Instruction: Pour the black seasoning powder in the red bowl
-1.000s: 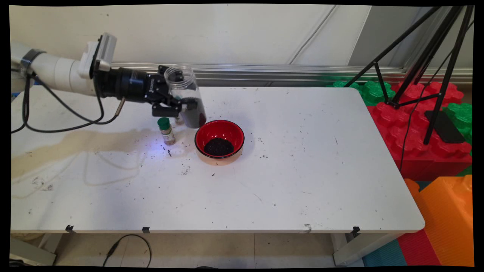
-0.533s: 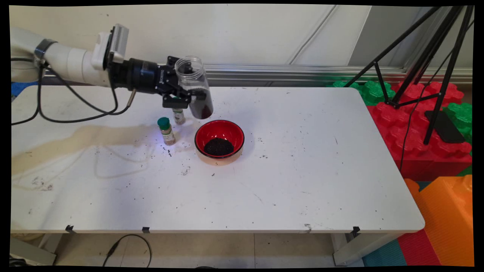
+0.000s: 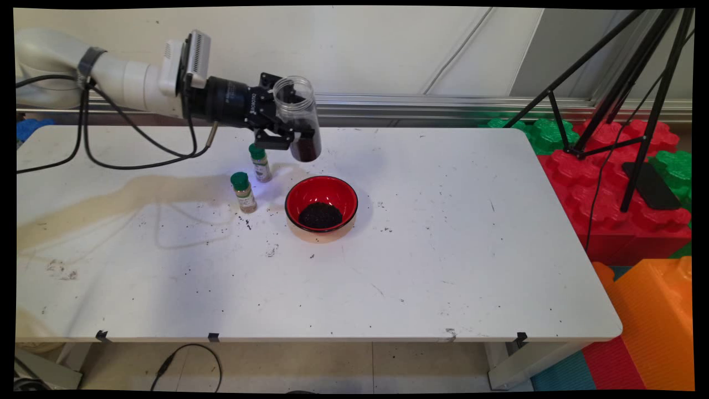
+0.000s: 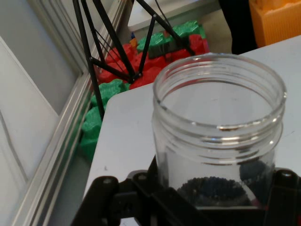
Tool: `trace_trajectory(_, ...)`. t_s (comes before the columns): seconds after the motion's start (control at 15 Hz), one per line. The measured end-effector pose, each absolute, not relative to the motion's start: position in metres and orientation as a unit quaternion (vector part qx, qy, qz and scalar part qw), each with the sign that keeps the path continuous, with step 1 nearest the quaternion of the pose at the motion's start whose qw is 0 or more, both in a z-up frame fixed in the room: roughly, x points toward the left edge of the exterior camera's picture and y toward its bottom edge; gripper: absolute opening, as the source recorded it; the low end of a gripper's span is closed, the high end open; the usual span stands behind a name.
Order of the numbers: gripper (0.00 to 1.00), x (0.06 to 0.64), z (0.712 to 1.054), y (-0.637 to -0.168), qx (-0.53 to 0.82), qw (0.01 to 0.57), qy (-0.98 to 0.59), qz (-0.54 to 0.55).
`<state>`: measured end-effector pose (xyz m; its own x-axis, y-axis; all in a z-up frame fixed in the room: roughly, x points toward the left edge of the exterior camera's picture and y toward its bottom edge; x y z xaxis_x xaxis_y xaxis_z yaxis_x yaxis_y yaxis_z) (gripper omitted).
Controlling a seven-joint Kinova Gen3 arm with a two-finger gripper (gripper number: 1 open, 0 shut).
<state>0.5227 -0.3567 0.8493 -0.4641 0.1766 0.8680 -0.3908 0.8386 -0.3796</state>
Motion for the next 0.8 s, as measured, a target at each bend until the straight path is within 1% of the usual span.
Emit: trace_trajectory(0.8, 0.0, 0.513, 0.835, -0.391, 0.006, 0.476, -0.82, 0.319)
